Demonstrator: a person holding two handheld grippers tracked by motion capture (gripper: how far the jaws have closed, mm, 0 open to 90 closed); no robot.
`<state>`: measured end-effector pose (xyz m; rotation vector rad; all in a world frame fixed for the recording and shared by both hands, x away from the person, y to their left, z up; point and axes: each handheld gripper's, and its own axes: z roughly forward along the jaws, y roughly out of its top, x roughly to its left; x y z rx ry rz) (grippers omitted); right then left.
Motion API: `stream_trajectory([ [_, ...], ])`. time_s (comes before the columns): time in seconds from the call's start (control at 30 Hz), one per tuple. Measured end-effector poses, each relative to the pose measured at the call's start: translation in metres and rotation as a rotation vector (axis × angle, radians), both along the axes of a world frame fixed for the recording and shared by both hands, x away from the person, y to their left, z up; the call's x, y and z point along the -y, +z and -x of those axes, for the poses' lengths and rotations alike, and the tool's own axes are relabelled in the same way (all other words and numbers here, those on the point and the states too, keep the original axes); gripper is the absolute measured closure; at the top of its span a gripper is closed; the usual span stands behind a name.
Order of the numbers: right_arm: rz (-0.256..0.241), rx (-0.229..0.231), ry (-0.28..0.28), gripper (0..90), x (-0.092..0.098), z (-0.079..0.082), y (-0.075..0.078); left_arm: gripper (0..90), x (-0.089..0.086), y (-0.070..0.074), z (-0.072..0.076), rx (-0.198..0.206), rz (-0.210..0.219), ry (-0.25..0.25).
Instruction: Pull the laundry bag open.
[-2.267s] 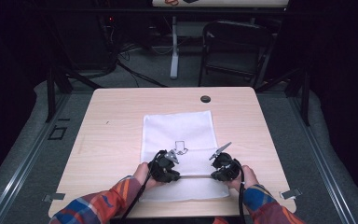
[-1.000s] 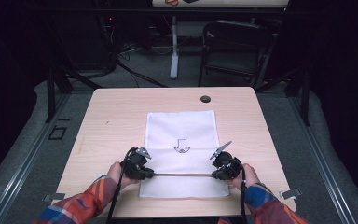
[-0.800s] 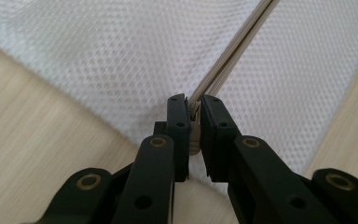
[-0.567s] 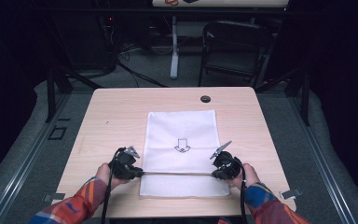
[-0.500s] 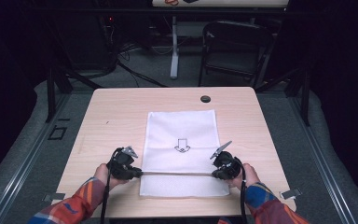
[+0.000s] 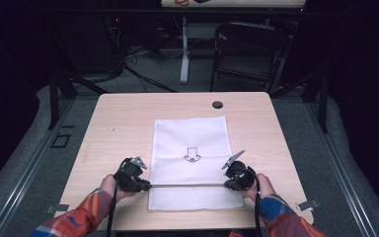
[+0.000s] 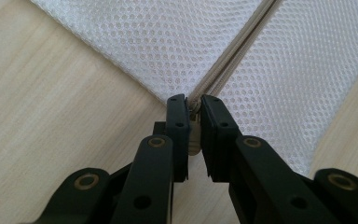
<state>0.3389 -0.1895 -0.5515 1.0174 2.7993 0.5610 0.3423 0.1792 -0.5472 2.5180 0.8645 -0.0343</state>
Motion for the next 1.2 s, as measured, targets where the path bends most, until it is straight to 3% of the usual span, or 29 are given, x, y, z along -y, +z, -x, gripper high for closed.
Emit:
stream_trajectory([
  [0.1,-0.02,0.005,0.01,79.5,-0.001,0.001,0.004,74.2,-0.001,0.003,-0.001,-0.004,0.023,0.007],
  [0.23,-0.059,0.044,-0.002,70.2,-0.001,0.004,0.015,50.2,-0.005,0.01,-0.002,0.013,0.071,0.022],
  [0.37,-0.073,0.082,-0.036,55.4,0.007,0.007,0.026,36.9,-0.013,0.019,-0.001,0.047,0.113,0.063],
  [0.5,-0.09,0.097,-0.088,37.1,0.021,0.01,0.035,21.9,-0.024,0.025,0.002,0.078,0.124,0.111],
  [0.57,-0.09,0.098,-0.11,27.7,0.028,0.012,0.039,17.3,-0.03,0.027,0.003,0.088,0.11,0.133],
  [0.7,-0.101,0.103,-0.176,13.4,0.045,0.014,0.041,14.8,-0.044,0.03,0.007,0.112,0.099,0.183],
  [0.97,-0.141,0.118,-0.326,0.0,0.083,0.022,0.042,10.5,-0.069,0.03,0.01,0.122,0.096,0.289],
  [1.1,-0.151,0.114,-0.36,0.0,0.098,0.024,0.039,9.1,-0.076,0.028,0.005,0.111,0.108,0.331],
  [1.2,-0.145,0.103,-0.371,0.0,0.102,0.022,0.035,7.9,-0.075,0.025,0.002,0.104,0.091,0.333],
])
